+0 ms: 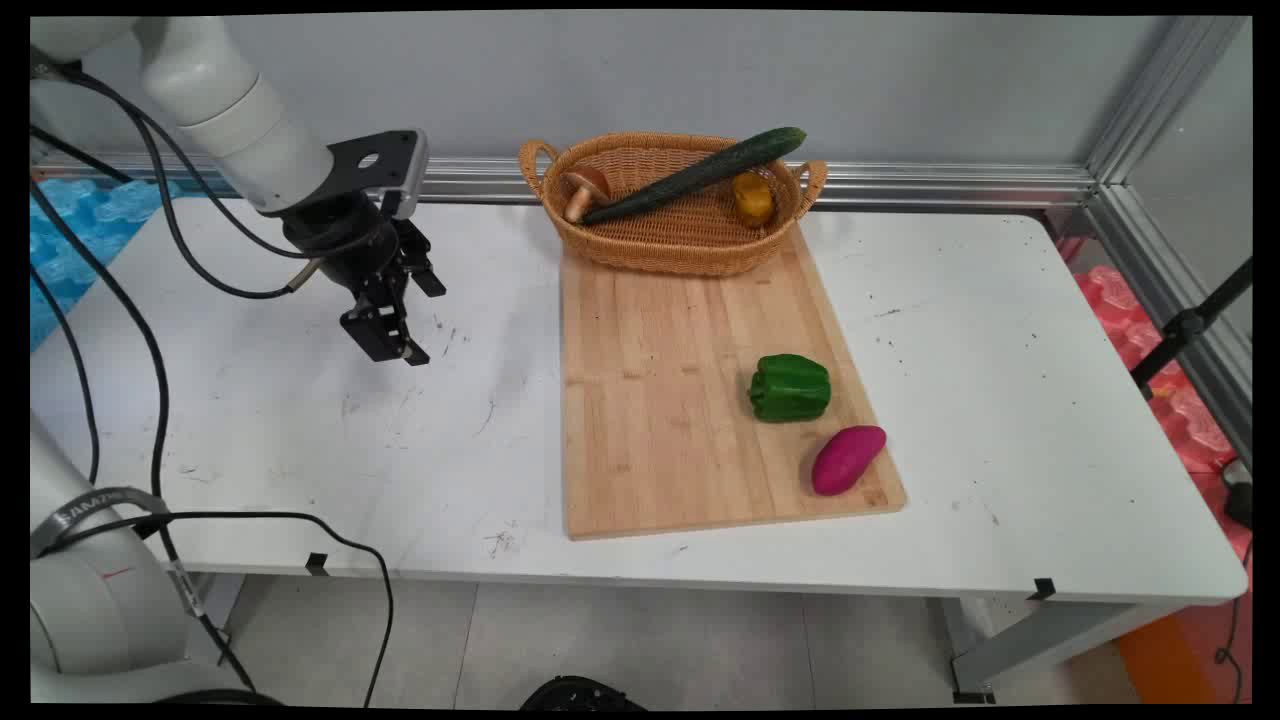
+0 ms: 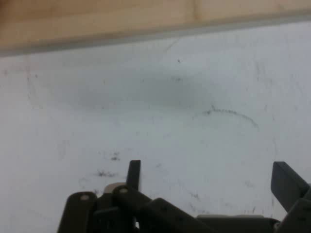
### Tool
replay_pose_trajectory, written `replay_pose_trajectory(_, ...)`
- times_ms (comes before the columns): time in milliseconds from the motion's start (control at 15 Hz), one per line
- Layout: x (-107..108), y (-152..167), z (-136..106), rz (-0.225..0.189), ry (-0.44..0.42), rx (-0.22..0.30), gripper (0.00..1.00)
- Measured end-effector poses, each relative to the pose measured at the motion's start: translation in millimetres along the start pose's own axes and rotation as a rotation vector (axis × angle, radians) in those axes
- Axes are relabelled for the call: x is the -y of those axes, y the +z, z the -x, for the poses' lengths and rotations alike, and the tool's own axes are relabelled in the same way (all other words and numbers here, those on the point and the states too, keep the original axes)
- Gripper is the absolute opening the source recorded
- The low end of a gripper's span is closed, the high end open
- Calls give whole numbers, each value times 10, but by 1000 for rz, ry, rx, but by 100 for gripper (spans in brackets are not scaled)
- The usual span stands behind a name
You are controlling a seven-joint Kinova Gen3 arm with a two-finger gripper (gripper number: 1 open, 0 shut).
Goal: Pick up the cucumber from the vegetable basket
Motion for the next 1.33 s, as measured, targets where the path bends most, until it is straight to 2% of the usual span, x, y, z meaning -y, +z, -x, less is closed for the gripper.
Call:
replay_pose_trajectory(333,201,-54,-257,-18,-43,-70,100)
replay_pose_trajectory(800,728,-169,-877,-94,-82,-215,100)
replay_pose_trajectory(1067,1114,-119,-1259,-140,-97,-308,100)
replay_pose_trajectory(1333,1414,9,-1498,-163,-93,-354,100)
